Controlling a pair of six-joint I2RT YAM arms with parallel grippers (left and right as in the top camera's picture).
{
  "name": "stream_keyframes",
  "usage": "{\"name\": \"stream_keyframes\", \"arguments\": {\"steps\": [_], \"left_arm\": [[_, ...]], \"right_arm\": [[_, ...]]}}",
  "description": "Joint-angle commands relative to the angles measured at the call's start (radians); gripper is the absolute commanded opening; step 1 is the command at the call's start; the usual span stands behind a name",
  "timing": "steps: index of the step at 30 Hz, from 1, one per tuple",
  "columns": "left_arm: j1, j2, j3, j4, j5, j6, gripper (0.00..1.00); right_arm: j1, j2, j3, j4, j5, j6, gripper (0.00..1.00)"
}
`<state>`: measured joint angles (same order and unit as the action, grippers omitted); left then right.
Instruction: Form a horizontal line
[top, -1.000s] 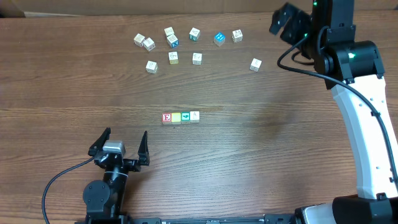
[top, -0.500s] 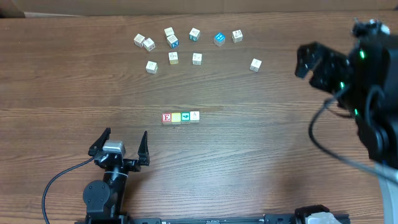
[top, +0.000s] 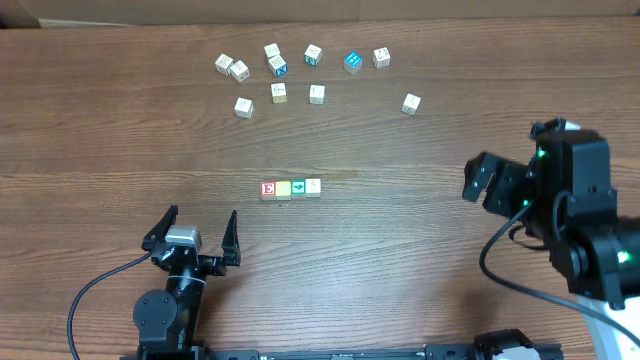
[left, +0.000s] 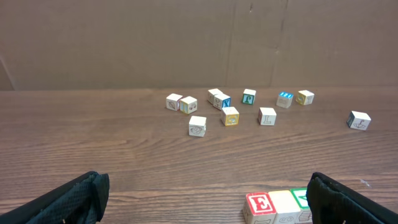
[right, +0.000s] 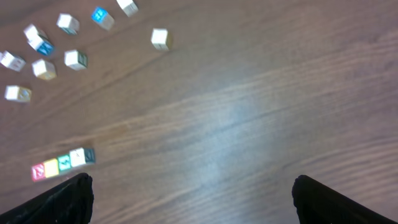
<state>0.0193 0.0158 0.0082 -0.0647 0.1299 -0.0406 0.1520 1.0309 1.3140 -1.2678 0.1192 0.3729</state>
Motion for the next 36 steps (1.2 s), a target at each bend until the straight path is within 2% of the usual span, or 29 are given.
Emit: {"name": "stream_keyframes", "arguments": {"steps": [1,15,32,36], "left_arm": [[-0.001,-0.012,-0.003,-0.003,-0.007,0.027,1.00],[-0.001,-0.012,-0.004,-0.003,-0.007,0.027,1.00],[-0.001,-0.012,-0.003,-0.003,-0.007,0.027,0.99],[-0.001,-0.012,-0.003,-0.003,-0.007,0.027,0.99]], "right_arm": [[0.000,-0.056,-0.067,0.006,0.008,-0.007,1.00],[0.000,-0.087,-0.286,0.003,0.021,-0.021,1.00],[0.000,-0.085,-0.368,0.040,0.019,-0.023,1.00],[0.000,-0.086,-0.436,0.079,0.019,-0.023,1.00]]}}
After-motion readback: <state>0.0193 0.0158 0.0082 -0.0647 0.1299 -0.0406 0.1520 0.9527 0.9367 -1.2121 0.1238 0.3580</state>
